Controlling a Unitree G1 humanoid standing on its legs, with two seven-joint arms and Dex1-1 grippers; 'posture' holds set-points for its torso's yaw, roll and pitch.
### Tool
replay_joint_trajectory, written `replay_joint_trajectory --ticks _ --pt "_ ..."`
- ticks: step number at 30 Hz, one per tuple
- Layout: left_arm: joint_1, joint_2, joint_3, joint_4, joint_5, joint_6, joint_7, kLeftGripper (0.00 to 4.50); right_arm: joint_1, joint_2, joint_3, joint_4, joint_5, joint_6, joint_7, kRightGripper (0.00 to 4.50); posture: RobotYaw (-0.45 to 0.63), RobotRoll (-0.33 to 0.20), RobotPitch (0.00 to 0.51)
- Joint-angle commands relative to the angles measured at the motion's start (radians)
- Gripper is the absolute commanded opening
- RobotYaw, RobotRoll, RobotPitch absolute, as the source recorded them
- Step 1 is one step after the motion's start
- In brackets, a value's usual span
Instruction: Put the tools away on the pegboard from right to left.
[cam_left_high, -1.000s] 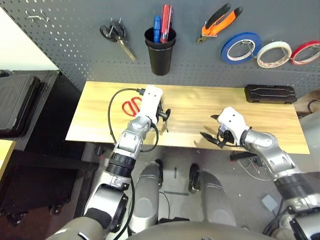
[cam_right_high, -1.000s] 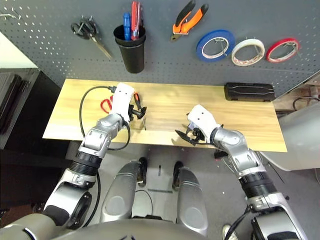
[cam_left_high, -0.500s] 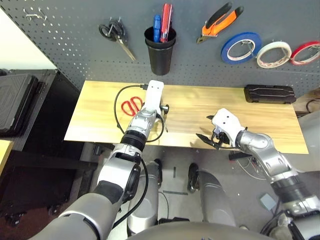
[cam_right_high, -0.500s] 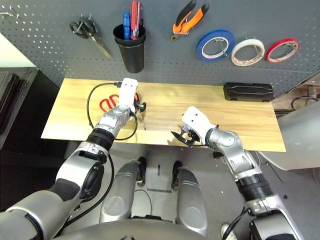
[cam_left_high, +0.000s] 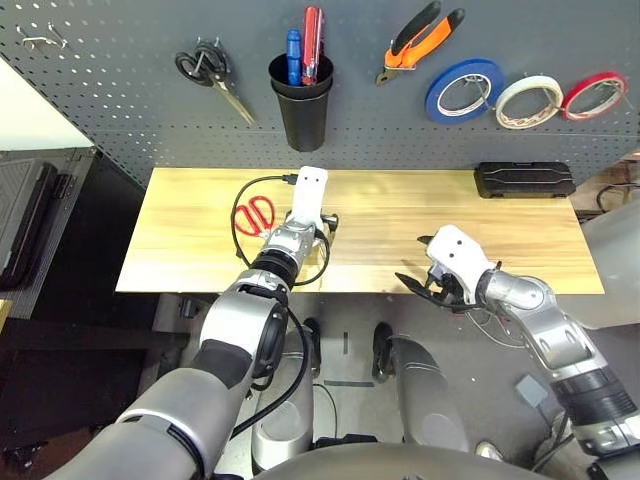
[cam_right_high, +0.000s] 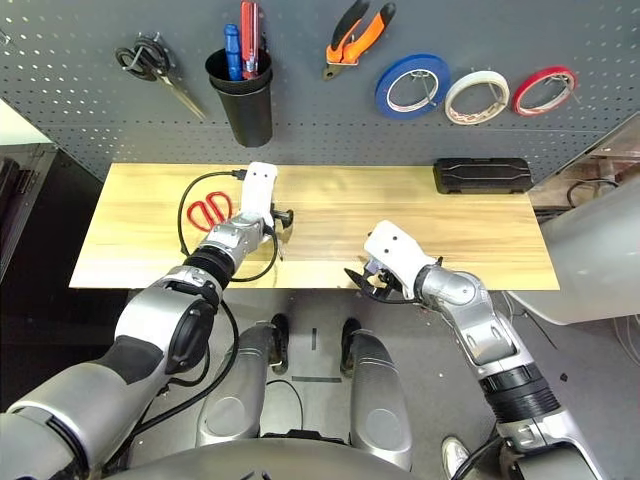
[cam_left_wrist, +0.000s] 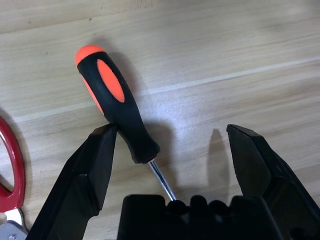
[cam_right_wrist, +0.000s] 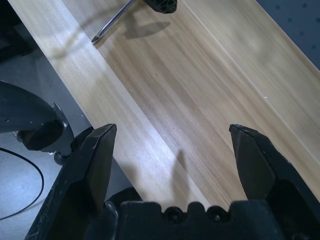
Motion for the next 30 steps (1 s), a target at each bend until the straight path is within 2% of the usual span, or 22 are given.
replay_joint_trajectory --ticks 1,4,12,13,14,24,30 --pt "0.006 -0.003 0.020 0.047 -0.001 0.010 0.017 4.32 0.025 -0.012 -0.002 -0.027 -0.003 0.018 -0.002 4.50 0.01 0.000 0.279" --pt "0.009 0.001 0.024 0.057 0.006 0.018 0.024 3.52 0.027 -0.014 -0.003 -0.034 -0.002 0.022 -0.003 4.50 0.01 0.000 0.278" --pt "0.039 0.008 -0.006 0.075 0.047 0.028 0.036 0.40 0.019 -0.016 -0.007 -0.054 0.003 0.038 -0.004 4.50 0.01 0.000 0.274" --pt "0.044 0.007 -0.007 0.075 0.049 0.027 0.036 0.16 0.017 -0.017 -0.007 -0.054 0.003 0.037 -0.004 4.50 0.01 0.000 0.274" --pt "0.048 0.006 -0.009 0.075 0.051 0.026 0.037 0.04 0.015 -0.017 -0.007 -0.052 0.004 0.035 -0.003 4.50 0.01 0.000 0.272" --pt "0.057 0.003 0.021 0.035 0.022 0.034 0.039 0.04 -0.015 -0.013 -0.003 -0.014 0.005 0.009 0.003 4.50 0.05 0.000 0.268" --pt "0.092 0.005 0.036 -0.096 -0.002 0.085 0.029 0.04 -0.059 0.001 0.009 0.053 0.002 -0.028 0.008 4.50 0.09 0.000 0.264"
